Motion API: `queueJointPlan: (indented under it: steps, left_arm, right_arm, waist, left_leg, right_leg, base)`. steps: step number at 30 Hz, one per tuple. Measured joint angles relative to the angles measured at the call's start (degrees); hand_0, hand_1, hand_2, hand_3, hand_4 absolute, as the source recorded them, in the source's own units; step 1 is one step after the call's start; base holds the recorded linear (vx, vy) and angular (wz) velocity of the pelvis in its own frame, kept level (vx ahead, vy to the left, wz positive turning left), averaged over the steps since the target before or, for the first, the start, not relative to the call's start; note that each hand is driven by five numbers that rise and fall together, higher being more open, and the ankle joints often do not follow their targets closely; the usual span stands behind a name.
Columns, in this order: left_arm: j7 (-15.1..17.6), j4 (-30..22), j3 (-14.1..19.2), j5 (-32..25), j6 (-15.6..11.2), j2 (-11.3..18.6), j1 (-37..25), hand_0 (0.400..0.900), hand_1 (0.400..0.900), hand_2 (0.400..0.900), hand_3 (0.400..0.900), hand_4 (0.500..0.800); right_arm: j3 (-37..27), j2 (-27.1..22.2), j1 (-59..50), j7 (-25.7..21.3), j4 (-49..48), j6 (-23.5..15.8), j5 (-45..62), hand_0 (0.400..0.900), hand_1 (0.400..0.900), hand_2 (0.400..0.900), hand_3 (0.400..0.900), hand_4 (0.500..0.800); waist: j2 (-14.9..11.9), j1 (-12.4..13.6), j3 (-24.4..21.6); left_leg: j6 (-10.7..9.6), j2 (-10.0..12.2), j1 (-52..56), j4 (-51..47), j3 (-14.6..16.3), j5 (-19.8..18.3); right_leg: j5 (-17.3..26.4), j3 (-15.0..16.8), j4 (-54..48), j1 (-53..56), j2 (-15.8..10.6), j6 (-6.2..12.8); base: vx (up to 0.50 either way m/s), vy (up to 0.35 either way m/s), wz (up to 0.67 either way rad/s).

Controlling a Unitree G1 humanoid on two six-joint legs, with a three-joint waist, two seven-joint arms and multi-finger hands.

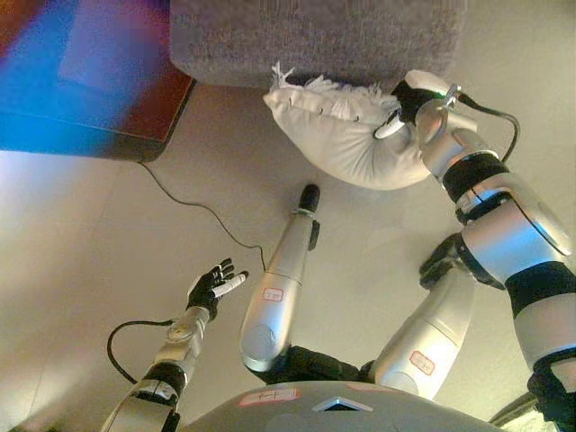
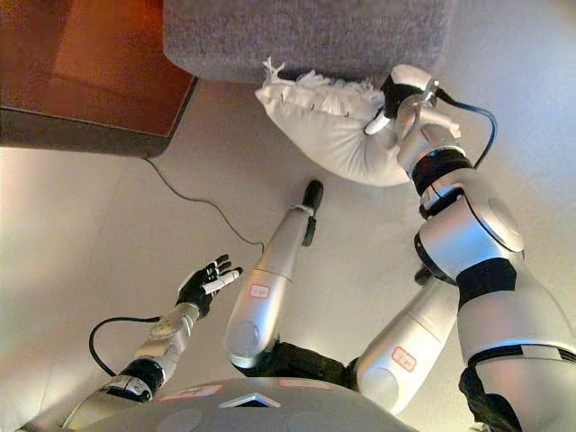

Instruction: Pick up the pillow and put it on the sofa.

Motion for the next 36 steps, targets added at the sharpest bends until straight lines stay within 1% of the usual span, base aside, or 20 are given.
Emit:
queueJointPlan:
  steps: [3,5,6,7,8,11,13,15,17,18,19,20,21,22,25,27,29,31,33,36]
  left_arm:
    - [0.8,0.0,0.3,0.0,2.0,0.9,0.0,0.900,0.900,0.900,0.900,0.800]
    - [1.1,-0.2,0.4,0.0,2.8,1.8,0.1,0.900,0.900,0.900,0.900,0.800]
    - [1.3,-0.4,0.6,0.1,3.2,1.9,0.0,0.900,0.900,0.900,0.900,0.800]
    - [1.4,-1.0,1.4,0.3,4.1,2.0,-0.2,0.900,0.900,0.900,0.900,0.800]
    - [1.4,-1.1,1.8,0.3,4.6,2.2,-0.1,0.900,0.900,0.900,0.900,0.800]
    - [1.6,-1.0,2.1,0.5,6.3,2.9,-0.5,0.900,0.900,0.900,0.900,0.800]
    - [1.5,-0.8,2.1,0.7,7.0,2.9,-0.8,0.900,0.900,0.900,0.900,0.800]
    - [1.5,0.0,2.3,1.6,7.2,2.9,-1.1,0.900,0.900,0.900,0.900,0.800]
    - [1.6,1.1,3.8,3.2,7.6,3.0,-0.9,0.900,0.900,0.900,0.900,0.800]
    - [1.6,1.3,4.1,3.4,7.8,2.9,-0.9,0.900,0.900,0.900,0.900,0.800]
    - [1.7,2.1,6.0,4.3,8.8,3.0,-0.8,0.900,0.900,0.900,0.900,0.800]
    - [1.7,2.4,6.3,4.6,8.8,3.0,-0.8,0.900,0.900,0.900,0.900,0.800]
    - [2.0,2.9,7.4,5.5,9.1,3.0,-0.4,0.900,0.900,0.900,0.900,0.800]
    - [2.0,3.3,8.4,6.1,9.5,3.4,0.8,0.900,0.900,0.900,0.900,0.800]
    - [2.0,4.7,9.2,7.7,9.6,3.7,1.6,0.900,0.900,0.900,0.900,0.800]
    - [2.0,5.6,10.1,8.3,9.6,3.9,3.2,0.900,0.900,0.900,0.900,0.800]
    - [2.0,6.8,11.1,8.7,9.6,3.9,3.8,0.900,0.900,0.900,0.900,0.800]
    - [2.0,8.0,11.2,10.0,9.6,4.0,4.5,0.900,0.900,0.900,0.900,0.800]
    - [1.8,9.3,11.2,10.4,9.6,4.0,4.7,0.900,0.900,0.900,0.900,0.800]
    - [1.8,10.0,11.2,10.6,9.6,4.0,5.2,0.900,0.900,0.900,0.900,0.800]
  right_arm:
    - [-0.1,0.1,2.8,1.4,-3.6,-0.1,0.3,0.400,0.400,0.400,0.400,0.500]
    - [-1.0,0.0,4.5,2.2,-6.3,-0.5,0.3,0.400,0.400,0.400,0.400,0.500]
    - [-1.6,-0.4,5.2,2.6,-7.3,-0.6,0.3,0.400,0.400,0.400,0.400,0.500]
    - [-2.2,-1.1,6.8,3.4,-9.4,-0.7,0.3,0.400,0.400,0.400,0.400,0.500]
    - [-2.2,-1.3,7.9,4.1,-10.4,-0.7,0.3,0.400,0.400,0.400,0.400,0.500]
    - [-2.2,-1.7,10.3,6.3,-14.1,-1.0,1.0,0.400,0.400,0.400,0.400,0.500]
    - [-2.2,-3.5,12.5,7.9,-17.4,-1.6,2.6,0.400,0.400,0.400,0.400,0.500]
    - [-2.2,-5.5,14.3,9.9,-20.3,-2.0,3.5,0.400,0.400,0.400,0.400,0.500]
    - [-2.2,-7.2,16.6,12.7,-23.5,-2.3,5.0,0.400,0.400,0.400,0.400,0.500]
    - [-2.2,-7.4,16.8,13.0,-24.1,-2.3,5.0,0.400,0.400,0.400,0.400,0.500]
    - [-2.2,-9.3,18.5,15.6,-28.5,-2.3,5.5,0.400,0.400,0.400,0.400,0.500]
    - [-2.2,-9.5,18.7,15.9,-29.0,-2.3,5.6,0.400,0.400,0.400,0.400,0.500]
    - [-2.2,-10.2,19.7,17.4,-31.5,-2.3,5.7,0.400,0.400,0.400,0.400,0.500]
    - [-2.2,-10.9,20.7,19.4,-34.6,-2.2,6.9,0.400,0.400,0.400,0.400,0.500]
    - [-2.2,-12.0,20.9,22.4,-38.4,-2.3,8.0,0.400,0.400,0.400,0.400,0.500]
    - [-2.2,-13.0,20.9,24.7,-41.2,-2.4,10.2,0.400,0.400,0.400,0.400,0.500]
    - [-2.2,-14.1,20.9,25.6,-43.3,-2.7,12.2,0.400,0.400,0.400,0.400,0.500]
    - [-2.2,-14.9,20.8,26.2,-44.4,-3.6,14.6,0.400,0.400,0.400,0.400,0.500]
    - [-2.2,-15.4,20.4,26.7,-45.3,-3.8,16.8,0.400,0.400,0.400,0.400,0.500]
    - [-2.2,-15.9,19.2,27.4,-45.3,-4.0,19.2,0.400,0.400,0.400,0.400,0.500]
  waist:
    - [-0.9,-0.9,-0.1]
    - [-2.7,-1.2,-0.8]
    - [-3.1,-1.2,-0.9]
    - [-3.8,-1.4,-1.1]
    - [-4.7,-1.4,-1.5]
    - [-6.9,-2.8,-2.7]
    - [-8.0,-2.7,-3.2]
    - [-8.4,-2.7,-3.5]
    - [-9.5,-2.8,-4.7]
    - [-9.6,-2.9,-4.8]
    - [-10.3,-2.9,-5.5]
    - [-10.5,-2.9,-5.6]
    - [-10.9,-3.1,-6.3]
    - [-11.6,-3.9,-8.2]
    - [-11.9,-4.0,-9.9]
    - [-12.5,-4.0,-13.3]
    - [-13.1,-3.9,-15.4]
    - [-13.8,-3.6,-17.3]
    - [-14.0,-3.5,-18.0]
    - [-14.2,-2.5,-18.6]
  left_leg:
    - [-0.1,1.7,5.7,-2.6,0.1,-0.2]
    - [-0.2,2.5,8.4,-4.3,0.9,-0.2]
    - [-0.3,2.9,9.3,-4.8,1.2,-0.2]
    - [-0.5,3.6,11.5,-5.9,1.3,-0.3]
    - [-0.7,3.9,13.1,-6.9,1.4,-0.4]
    - [-1.3,5.6,17.5,-10.0,1.6,-0.4]
    - [-1.5,6.4,21.1,-12.1,2.4,-0.4]
    - [-1.7,7.1,24.4,-13.6,2.6,-0.5]
    - [-2.0,7.8,28.3,-15.4,3.0,-0.7]
    - [-2.1,7.9,28.6,-15.8,3.0,-0.8]
    - [-2.2,8.3,31.2,-17.0,3.2,-0.8]
    - [-2.2,8.4,31.6,-17.3,3.2,-0.8]
    - [-2.2,8.4,33.4,-18.1,3.4,-0.8]
    - [-2.3,8.6,34.9,-19.6,3.3,-0.9]
    - [-2.4,9.1,37.9,-21.8,3.9,-0.8]
    - [-2.8,9.5,40.0,-24.3,4.1,-0.4]
    - [-3.1,9.6,41.2,-26.1,4.1,-0.1]
    - [-3.3,9.6,42.9,-28.0,4.2,0.5]
    - [-3.3,9.6,44.2,-29.2,3.9,0.6]
    - [-3.5,9.6,45.1,-30.1,3.9,0.7]
  right_leg:
    - [0.0,-2.3,-3.3,6.3,0.7,-0.05]
    - [0.2,-2.8,-4.6,8.3,0.9,-0.24]
    - [0.3,-3.2,-5.0,9.2,0.9,-0.34]
    - [0.8,-4.5,-6.2,11.6,1.0,-0.66]
    - [1.3,-5.0,-6.8,12.9,1.1,-0.95]
    - [1.5,-5.5,-9.7,17.6,2.7,-1.21]
    - [1.5,-5.9,-11.4,20.7,3.2,-1.20]
    - [1.4,-6.9,-13.2,24.4,3.8,-1.17]
    - [1.4,-7.8,-15.5,28.4,4.4,-1.16]
    - [1.4,-7.9,-15.8,28.7,4.5,-1.16]
    - [1.6,-8.7,-17.6,31.7,5.0,-1.05]
    - [1.6,-8.7,-17.8,32.1,5.1,-1.03]
    - [1.6,-9.0,-19.1,34.1,5.3,-0.92]
    - [1.9,-9.6,-21.3,36.4,5.7,-0.64]
    - [3.0,-10.7,-24.9,40.2,6.5,-0.44]
    - [4.2,-12.1,-29.1,43.5,7.2,-0.15]
    - [4.8,-13.4,-31.6,45.6,7.7,0.04]
    - [5.1,-14.0,-33.5,47.3,8.0,0.39]
    - [5.2,-15.0,-35.0,49.5,8.3,0.48]
    - [5.2,-15.5,-36.0,50.4,8.8,0.49]
  base:
    - [0.13,-0.080,-0.14]
    - [0.13,-0.087,-0.08]
    - [0.13,-0.085,-0.07]
    - [0.11,-0.074,-0.09]
    - [0.13,-0.074,-0.07]
    - [0.15,-0.089,-0.07]
    - [0.15,-0.093,-0.07]
    - [0.15,-0.084,-0.10]
    - [0.16,-0.056,-0.10]
    - [0.18,-0.049,-0.08]
    - [0.12,-0.033,-0.05]
    - [0.14,-0.046,-0.05]
    - [0.09,-0.043,0.00]
    - [0.09,-0.057,0.01]
    - [0.05,-0.050,0.06]
    - [0.05,-0.052,0.11]
    - [0.04,-0.048,0.11]
    - [0.07,-0.038,0.15]
    - [0.08,-0.024,0.16]
    - [0.07,0.003,0.12]
